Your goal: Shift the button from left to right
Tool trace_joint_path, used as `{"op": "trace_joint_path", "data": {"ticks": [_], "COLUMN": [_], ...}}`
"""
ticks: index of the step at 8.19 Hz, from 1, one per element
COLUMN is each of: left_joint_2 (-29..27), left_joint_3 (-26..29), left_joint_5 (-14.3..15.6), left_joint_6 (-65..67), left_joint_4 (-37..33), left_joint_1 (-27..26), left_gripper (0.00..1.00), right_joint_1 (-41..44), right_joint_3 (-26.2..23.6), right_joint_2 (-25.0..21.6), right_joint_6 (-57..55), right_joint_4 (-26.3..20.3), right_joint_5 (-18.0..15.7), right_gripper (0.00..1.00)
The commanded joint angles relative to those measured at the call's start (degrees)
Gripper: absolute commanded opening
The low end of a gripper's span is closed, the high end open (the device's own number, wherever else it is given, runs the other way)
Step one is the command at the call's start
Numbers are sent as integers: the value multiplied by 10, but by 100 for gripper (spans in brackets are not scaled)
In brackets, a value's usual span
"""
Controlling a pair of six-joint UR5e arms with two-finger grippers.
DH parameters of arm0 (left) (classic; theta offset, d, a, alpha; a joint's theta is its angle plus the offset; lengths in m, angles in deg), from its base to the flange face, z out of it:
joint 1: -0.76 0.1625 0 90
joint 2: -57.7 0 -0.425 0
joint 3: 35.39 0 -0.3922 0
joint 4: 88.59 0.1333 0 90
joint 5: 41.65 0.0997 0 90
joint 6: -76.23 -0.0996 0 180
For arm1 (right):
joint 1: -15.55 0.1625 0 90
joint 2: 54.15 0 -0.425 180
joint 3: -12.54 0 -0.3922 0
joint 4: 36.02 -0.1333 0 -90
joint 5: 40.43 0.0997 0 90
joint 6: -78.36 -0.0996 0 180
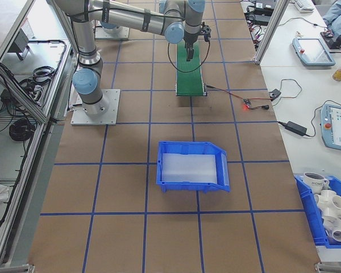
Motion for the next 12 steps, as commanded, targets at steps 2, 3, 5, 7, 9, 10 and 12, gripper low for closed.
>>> {"op": "trace_joint_path", "data": {"ticks": [2,3,5,7,9,10,12], "left_joint_2": [12,12,14,13,12,7,8], "left_joint_3": [2,1,-1,0,-1,-1,0], "left_joint_5": [1,1,2,1,1,7,12], "left_joint_6": [-2,-2,-4,-4,-2,0,0], "left_joint_4": [-15,-14,-12,-7,-7,-7,-7], "left_joint_1": [1,1,1,1,1,1,1], "left_gripper": [100,100,100,100,100,100,100], "right_joint_1": [0,0,0,0,0,0,7], "right_joint_3": [-1,0,0,-1,-3,-7,-10], "right_joint_2": [8,13,13,14,26,31,36], "right_joint_6": [12,14,43,39,35,33,-18], "right_joint_4": [32,36,65,84,85,82,83], "right_joint_5": [6,8,11,26,59,66,108], "right_gripper": [97,98,99,98,98,99,96]}}
